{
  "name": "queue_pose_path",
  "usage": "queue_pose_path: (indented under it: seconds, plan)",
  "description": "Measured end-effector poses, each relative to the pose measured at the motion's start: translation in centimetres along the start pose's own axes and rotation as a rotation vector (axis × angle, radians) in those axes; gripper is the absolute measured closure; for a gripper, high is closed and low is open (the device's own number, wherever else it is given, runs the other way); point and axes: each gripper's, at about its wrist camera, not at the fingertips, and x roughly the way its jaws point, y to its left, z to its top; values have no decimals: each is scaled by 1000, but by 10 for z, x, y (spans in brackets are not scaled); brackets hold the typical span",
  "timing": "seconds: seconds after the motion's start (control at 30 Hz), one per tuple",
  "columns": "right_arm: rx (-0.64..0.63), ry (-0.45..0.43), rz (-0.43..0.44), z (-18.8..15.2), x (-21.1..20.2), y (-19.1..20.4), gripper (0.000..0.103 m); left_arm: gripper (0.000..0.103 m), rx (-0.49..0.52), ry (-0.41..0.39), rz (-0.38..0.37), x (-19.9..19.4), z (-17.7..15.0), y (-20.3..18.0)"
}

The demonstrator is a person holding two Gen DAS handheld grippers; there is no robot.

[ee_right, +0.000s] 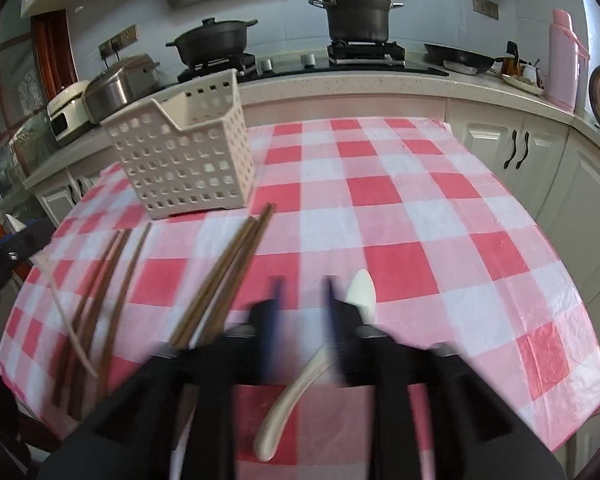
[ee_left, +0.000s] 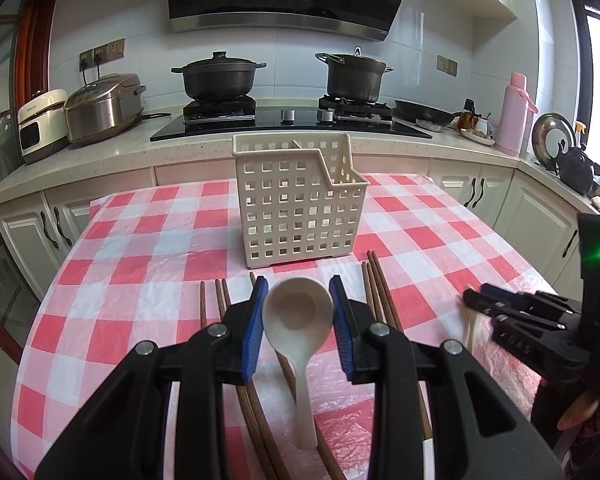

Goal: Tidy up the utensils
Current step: 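Carry the spoon in the right gripper over the white caddy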

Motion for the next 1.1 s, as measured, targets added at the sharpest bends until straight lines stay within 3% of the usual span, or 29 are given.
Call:
queue_pose_path:
  seconds: [0.03, 0.07, 0.27, 0.53, 0.63, 0.67, 0.73, 0.87, 1.1]
  plan:
    - [14, 0, -4, 0, 2, -4, 34, 73, 1, 0, -1, 1, 0, -1]
    - [28, 13, -5, 0, 5, -8, 34, 73, 2, 1, -3, 2, 0, -1]
    - [64, 137, -57, -2, 34, -26, 46, 73, 7, 10, -18, 11, 1, -7]
    - [78, 144, -72, -3, 36, -42, 49, 73, 9, 9, -42, 16, 3, -11]
    - [58, 163, -110, -2, 45, -41, 58, 73, 11, 10, -46, 18, 3, -13]
    - [33, 157, -138, -2, 45, -38, 66, 73, 13, 10, -47, 18, 3, -13]
    - [27, 147, -135, -3, 44, -36, 68, 73, 14, 12, -49, 19, 3, -12]
    - [35, 94, -133, -5, 33, -34, 69, 73, 15, 12, -53, 19, 2, -10]
    - [35, -39, -57, 18, 3, -20, 69, 73, 26, -14, -54, 11, 8, -10]
